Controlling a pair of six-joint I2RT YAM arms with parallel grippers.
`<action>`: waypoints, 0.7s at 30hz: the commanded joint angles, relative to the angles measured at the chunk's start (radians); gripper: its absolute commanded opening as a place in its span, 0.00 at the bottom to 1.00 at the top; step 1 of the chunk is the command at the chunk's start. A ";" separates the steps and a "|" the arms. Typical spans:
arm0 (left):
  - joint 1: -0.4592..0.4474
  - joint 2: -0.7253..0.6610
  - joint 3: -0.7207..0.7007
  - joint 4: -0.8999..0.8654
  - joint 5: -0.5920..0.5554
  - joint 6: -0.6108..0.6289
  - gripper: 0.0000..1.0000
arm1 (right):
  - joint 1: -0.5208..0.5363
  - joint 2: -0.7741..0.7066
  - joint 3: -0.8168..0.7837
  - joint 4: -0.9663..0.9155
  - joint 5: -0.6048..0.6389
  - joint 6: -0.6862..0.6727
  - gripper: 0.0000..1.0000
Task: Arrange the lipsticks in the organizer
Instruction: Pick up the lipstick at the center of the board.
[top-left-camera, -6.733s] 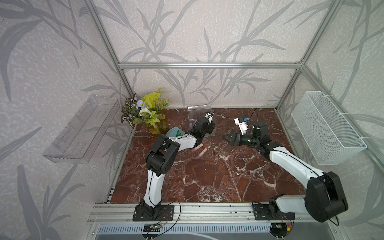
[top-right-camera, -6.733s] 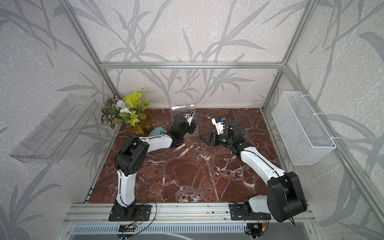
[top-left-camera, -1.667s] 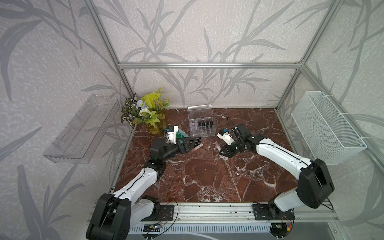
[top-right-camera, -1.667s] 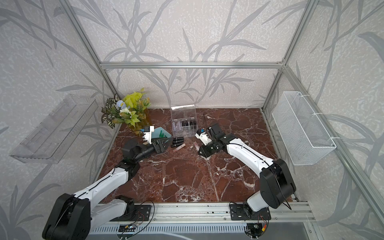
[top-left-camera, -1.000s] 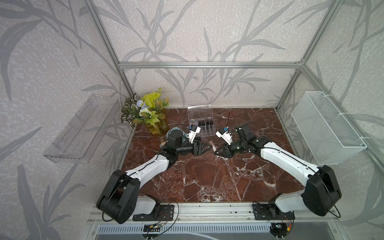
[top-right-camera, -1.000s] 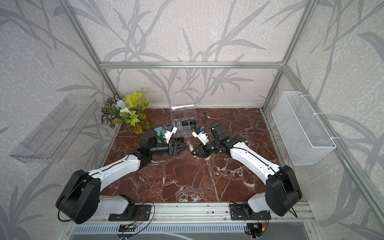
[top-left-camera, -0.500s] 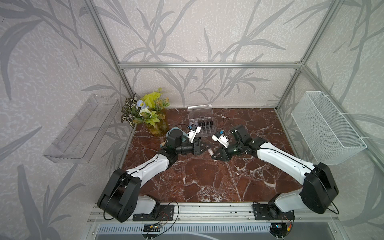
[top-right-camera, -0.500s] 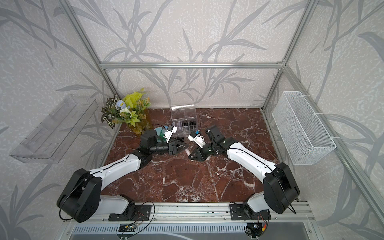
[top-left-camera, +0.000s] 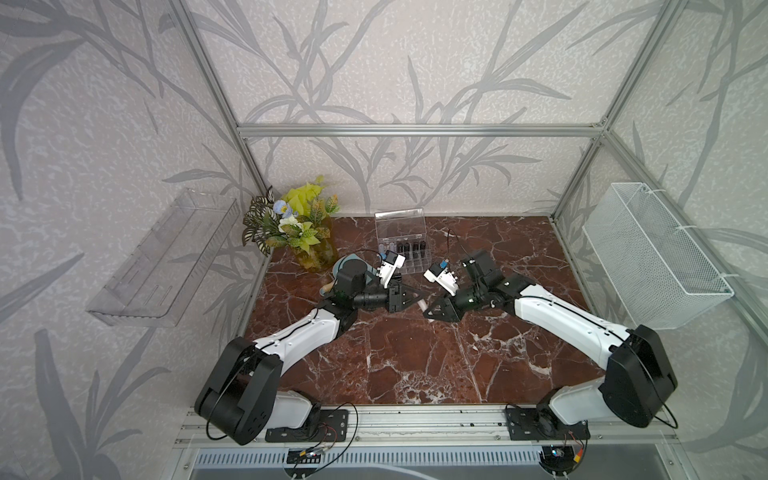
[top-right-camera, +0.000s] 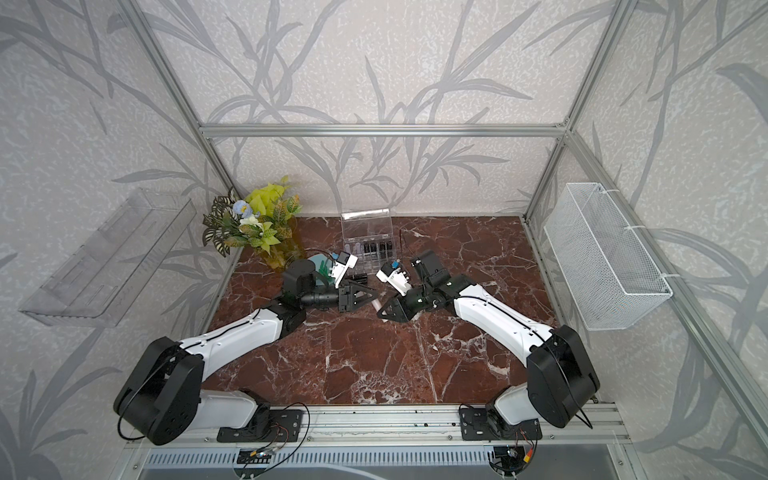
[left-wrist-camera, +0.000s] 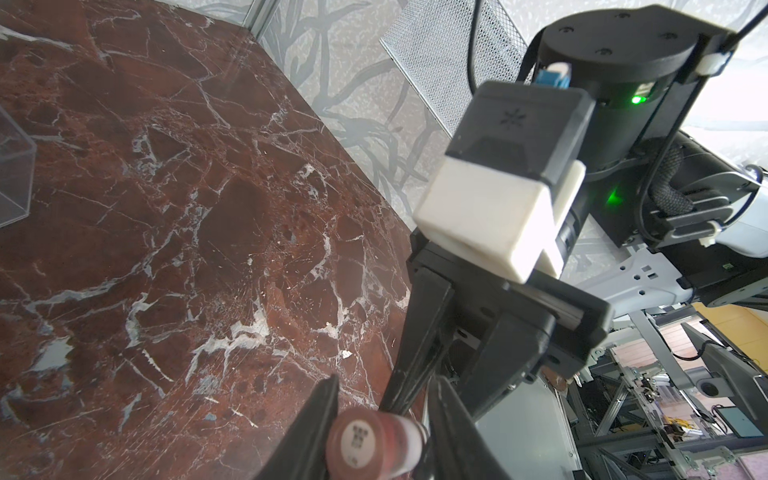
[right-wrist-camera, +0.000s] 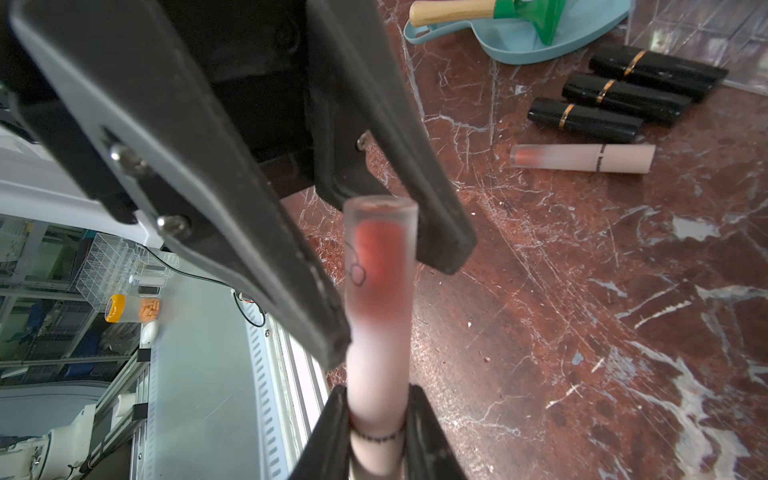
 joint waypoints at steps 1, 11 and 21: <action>-0.006 0.000 0.013 -0.009 0.016 0.028 0.38 | 0.004 -0.009 0.024 -0.014 0.002 -0.019 0.12; -0.006 -0.019 0.017 -0.035 -0.003 0.046 0.11 | 0.004 -0.014 0.022 -0.020 0.021 -0.023 0.14; -0.004 -0.018 0.167 -0.351 -0.413 0.253 0.09 | -0.034 -0.048 0.004 -0.005 0.159 0.013 0.80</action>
